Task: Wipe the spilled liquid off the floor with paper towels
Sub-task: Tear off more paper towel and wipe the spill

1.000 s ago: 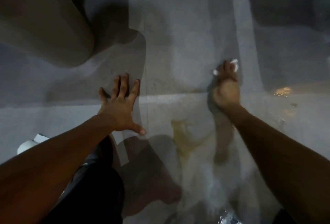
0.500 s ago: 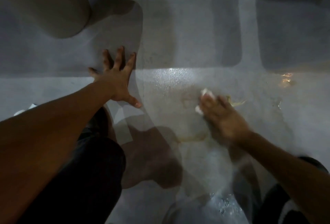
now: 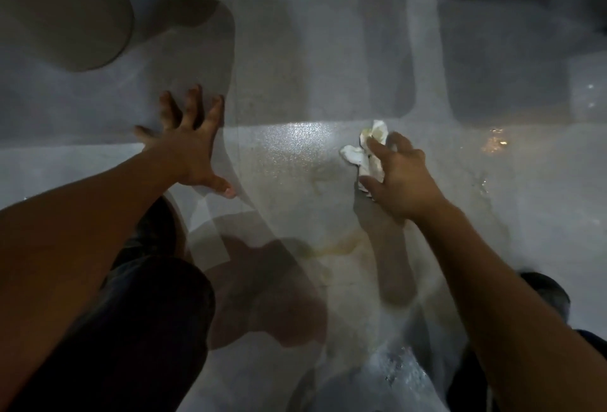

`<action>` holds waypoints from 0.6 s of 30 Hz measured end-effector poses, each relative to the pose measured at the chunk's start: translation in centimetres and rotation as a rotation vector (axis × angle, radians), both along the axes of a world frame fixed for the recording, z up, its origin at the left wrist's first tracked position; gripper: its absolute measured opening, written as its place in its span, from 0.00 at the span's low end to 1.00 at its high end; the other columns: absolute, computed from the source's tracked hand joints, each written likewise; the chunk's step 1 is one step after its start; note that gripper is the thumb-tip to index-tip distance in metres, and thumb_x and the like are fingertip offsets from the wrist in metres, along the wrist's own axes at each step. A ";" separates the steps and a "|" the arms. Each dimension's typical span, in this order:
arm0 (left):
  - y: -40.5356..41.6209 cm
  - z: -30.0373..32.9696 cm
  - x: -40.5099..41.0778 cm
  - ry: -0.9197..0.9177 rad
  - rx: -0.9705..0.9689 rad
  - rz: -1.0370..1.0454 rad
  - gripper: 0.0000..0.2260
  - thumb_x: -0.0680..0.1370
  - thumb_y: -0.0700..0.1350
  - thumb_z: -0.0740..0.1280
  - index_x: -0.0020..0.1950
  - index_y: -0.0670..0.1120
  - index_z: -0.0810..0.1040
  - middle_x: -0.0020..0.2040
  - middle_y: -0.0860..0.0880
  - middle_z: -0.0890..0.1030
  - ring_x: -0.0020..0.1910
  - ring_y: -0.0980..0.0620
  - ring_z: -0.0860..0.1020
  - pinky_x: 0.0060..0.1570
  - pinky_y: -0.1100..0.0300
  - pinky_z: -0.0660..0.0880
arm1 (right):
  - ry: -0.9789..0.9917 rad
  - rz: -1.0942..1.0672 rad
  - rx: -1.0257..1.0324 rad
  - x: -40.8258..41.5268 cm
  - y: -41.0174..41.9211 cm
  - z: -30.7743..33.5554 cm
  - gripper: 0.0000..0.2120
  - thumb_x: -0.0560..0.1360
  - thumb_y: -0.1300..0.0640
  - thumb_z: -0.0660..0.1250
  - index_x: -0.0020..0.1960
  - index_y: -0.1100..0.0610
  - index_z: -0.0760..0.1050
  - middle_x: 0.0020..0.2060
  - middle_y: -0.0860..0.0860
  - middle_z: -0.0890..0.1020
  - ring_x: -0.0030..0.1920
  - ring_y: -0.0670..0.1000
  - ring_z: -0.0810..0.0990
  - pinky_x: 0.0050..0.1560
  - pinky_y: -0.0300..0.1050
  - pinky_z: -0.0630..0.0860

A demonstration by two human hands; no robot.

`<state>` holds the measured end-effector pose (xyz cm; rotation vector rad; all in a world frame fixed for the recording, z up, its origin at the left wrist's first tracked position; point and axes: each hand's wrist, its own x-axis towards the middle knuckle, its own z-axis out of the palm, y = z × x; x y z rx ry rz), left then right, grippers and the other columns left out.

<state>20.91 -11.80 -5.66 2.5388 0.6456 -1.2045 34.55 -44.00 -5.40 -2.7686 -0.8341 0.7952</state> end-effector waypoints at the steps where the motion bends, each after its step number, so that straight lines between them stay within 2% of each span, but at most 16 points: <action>1: 0.0 0.0 0.1 0.000 -0.002 0.000 0.74 0.51 0.76 0.77 0.73 0.64 0.20 0.74 0.54 0.18 0.76 0.35 0.24 0.67 0.18 0.46 | 0.055 0.051 -0.016 0.7 0.4 0.0 0.35 0.74 0.53 0.73 0.78 0.49 0.64 0.75 0.61 0.63 0.69 0.66 0.68 0.70 0.55 0.66; 3: 0.0 -0.1 0.1 -0.002 -0.008 0.002 0.75 0.51 0.75 0.77 0.73 0.64 0.20 0.74 0.53 0.18 0.75 0.35 0.24 0.67 0.17 0.46 | 0.084 0.089 -0.035 1.2 1.3 -0.2 0.34 0.73 0.59 0.74 0.76 0.50 0.67 0.73 0.59 0.65 0.68 0.64 0.72 0.68 0.52 0.72; 5: 0.1 -0.1 0.1 -0.004 -0.007 -0.001 0.75 0.51 0.75 0.77 0.73 0.64 0.20 0.75 0.53 0.18 0.75 0.35 0.24 0.67 0.17 0.45 | 0.006 0.179 -0.038 0.9 1.7 -0.2 0.24 0.74 0.63 0.72 0.69 0.55 0.76 0.67 0.58 0.71 0.60 0.61 0.77 0.59 0.49 0.77; 8: 0.2 -0.2 0.1 0.000 -0.019 0.001 0.75 0.51 0.75 0.77 0.73 0.64 0.19 0.74 0.53 0.18 0.75 0.35 0.23 0.67 0.17 0.44 | -0.067 0.363 0.018 0.7 0.5 0.0 0.13 0.73 0.65 0.71 0.57 0.58 0.82 0.54 0.58 0.80 0.50 0.61 0.80 0.49 0.47 0.76; 10: 0.2 -0.1 0.2 0.005 -0.022 0.004 0.75 0.51 0.75 0.77 0.72 0.64 0.19 0.74 0.53 0.18 0.74 0.35 0.23 0.67 0.17 0.44 | -0.102 0.247 0.091 2.2 -0.9 0.4 0.14 0.74 0.63 0.69 0.60 0.57 0.81 0.53 0.59 0.82 0.50 0.62 0.81 0.51 0.49 0.75; 12: 0.2 -0.1 0.1 0.013 -0.023 0.003 0.75 0.51 0.75 0.77 0.73 0.64 0.19 0.74 0.53 0.17 0.75 0.35 0.23 0.66 0.17 0.44 | -0.208 0.013 0.155 4.1 -2.5 0.6 0.18 0.76 0.60 0.67 0.65 0.56 0.78 0.55 0.59 0.83 0.53 0.62 0.82 0.56 0.50 0.77; 13: 0.1 -0.1 0.1 0.013 -0.021 0.003 0.75 0.51 0.76 0.77 0.72 0.63 0.19 0.74 0.53 0.17 0.75 0.35 0.23 0.66 0.17 0.44 | -0.253 -0.091 0.141 4.8 -3.2 0.2 0.17 0.77 0.60 0.66 0.66 0.56 0.77 0.54 0.59 0.83 0.52 0.62 0.82 0.56 0.51 0.79; 15: 0.0 0.1 0.2 0.013 -0.019 0.007 0.75 0.52 0.75 0.77 0.73 0.63 0.19 0.74 0.53 0.17 0.74 0.35 0.23 0.66 0.17 0.44 | -0.284 -0.270 0.037 4.8 -2.5 -0.8 0.12 0.76 0.60 0.65 0.59 0.56 0.79 0.51 0.60 0.81 0.50 0.63 0.82 0.52 0.51 0.79; 16: -0.1 0.2 0.2 0.012 -0.019 0.008 0.74 0.52 0.75 0.78 0.73 0.63 0.19 0.74 0.53 0.18 0.74 0.35 0.23 0.66 0.17 0.44 | -0.278 -0.302 0.004 3.9 -1.2 -1.1 0.11 0.77 0.59 0.63 0.56 0.57 0.80 0.51 0.60 0.81 0.50 0.63 0.81 0.52 0.51 0.77; 18: -0.2 0.2 0.1 0.007 -0.022 0.007 0.74 0.53 0.74 0.78 0.73 0.63 0.20 0.75 0.53 0.18 0.75 0.35 0.23 0.66 0.18 0.43 | -0.259 -0.205 0.020 0.7 2.2 -2.5 0.16 0.76 0.56 0.58 0.56 0.58 0.81 0.54 0.61 0.80 0.53 0.64 0.79 0.55 0.50 0.74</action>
